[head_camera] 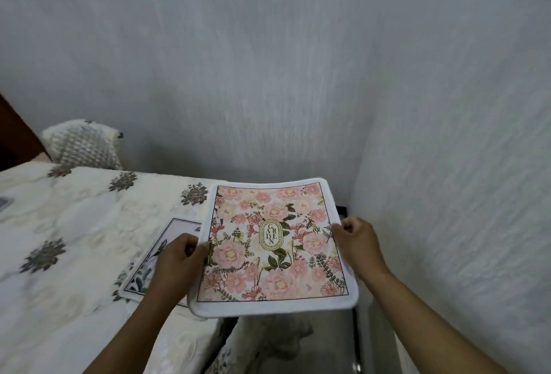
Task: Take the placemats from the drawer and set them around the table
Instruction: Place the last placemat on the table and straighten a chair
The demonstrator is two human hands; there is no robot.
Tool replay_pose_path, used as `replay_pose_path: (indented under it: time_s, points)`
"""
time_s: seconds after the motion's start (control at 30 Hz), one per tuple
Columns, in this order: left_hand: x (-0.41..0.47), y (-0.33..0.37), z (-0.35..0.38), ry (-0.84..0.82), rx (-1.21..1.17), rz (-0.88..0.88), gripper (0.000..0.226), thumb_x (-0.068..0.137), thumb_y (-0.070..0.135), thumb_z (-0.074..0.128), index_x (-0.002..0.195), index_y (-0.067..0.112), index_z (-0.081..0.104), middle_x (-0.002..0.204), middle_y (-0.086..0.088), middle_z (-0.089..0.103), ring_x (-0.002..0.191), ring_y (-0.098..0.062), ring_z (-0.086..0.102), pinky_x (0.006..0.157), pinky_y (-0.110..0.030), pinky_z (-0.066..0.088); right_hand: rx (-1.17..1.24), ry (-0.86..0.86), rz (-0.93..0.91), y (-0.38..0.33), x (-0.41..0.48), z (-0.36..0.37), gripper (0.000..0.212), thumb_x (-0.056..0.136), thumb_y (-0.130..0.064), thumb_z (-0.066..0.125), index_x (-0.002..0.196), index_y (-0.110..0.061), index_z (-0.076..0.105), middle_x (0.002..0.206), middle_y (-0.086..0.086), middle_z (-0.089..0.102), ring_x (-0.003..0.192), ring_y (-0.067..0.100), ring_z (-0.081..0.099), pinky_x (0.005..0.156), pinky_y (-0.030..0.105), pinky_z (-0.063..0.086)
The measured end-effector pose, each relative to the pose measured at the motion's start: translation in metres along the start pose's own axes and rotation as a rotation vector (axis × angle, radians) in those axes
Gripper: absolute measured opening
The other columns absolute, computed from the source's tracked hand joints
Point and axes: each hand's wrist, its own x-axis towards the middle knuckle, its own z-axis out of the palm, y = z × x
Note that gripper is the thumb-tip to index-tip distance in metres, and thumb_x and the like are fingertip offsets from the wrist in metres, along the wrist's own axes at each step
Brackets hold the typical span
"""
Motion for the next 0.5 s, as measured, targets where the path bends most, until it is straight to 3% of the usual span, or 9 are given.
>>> replay_pose_path:
  time_s: [0.13, 0.3, 0.5]
  points:
    - [0.05, -0.001, 0.008, 0.068, -0.053, -0.057, 0.021, 0.089, 0.028, 0.066, 0.07, 0.022, 0.063, 0.06, 0.001, 0.065, 0.055, -0.013, 0.06, 0.048, -0.025, 0.038, -0.048, -0.081, -0.062, -0.019, 0.068, 0.023, 0.022, 0.085, -0.03, 0.065, 0.074, -0.011, 0.062, 0.067, 0.005, 0.07, 0.061, 0.021, 0.066, 0.055, 0.033, 0.049]
    - [0.115, 0.011, 0.033, 0.088, -0.077, -0.161, 0.02, 0.089, 0.029, 0.066, 0.071, 0.02, 0.064, 0.063, 0.0, 0.067, 0.059, -0.017, 0.062, 0.05, -0.028, 0.041, -0.06, -0.155, -0.086, -0.043, 0.152, 0.043, 0.024, 0.086, -0.028, 0.065, 0.07, -0.014, 0.054, 0.063, 0.002, 0.063, 0.055, 0.016, 0.054, 0.055, 0.03, 0.042]
    - [0.166, 0.037, 0.043, 0.174, -0.119, -0.265, 0.022, 0.09, 0.029, 0.064, 0.071, 0.018, 0.062, 0.063, -0.001, 0.065, 0.058, -0.018, 0.059, 0.051, -0.028, 0.04, -0.063, -0.258, -0.099, -0.069, 0.245, 0.084, 0.024, 0.092, -0.024, 0.063, 0.073, -0.015, 0.05, 0.066, 0.002, 0.061, 0.055, 0.012, 0.053, 0.052, 0.026, 0.04]
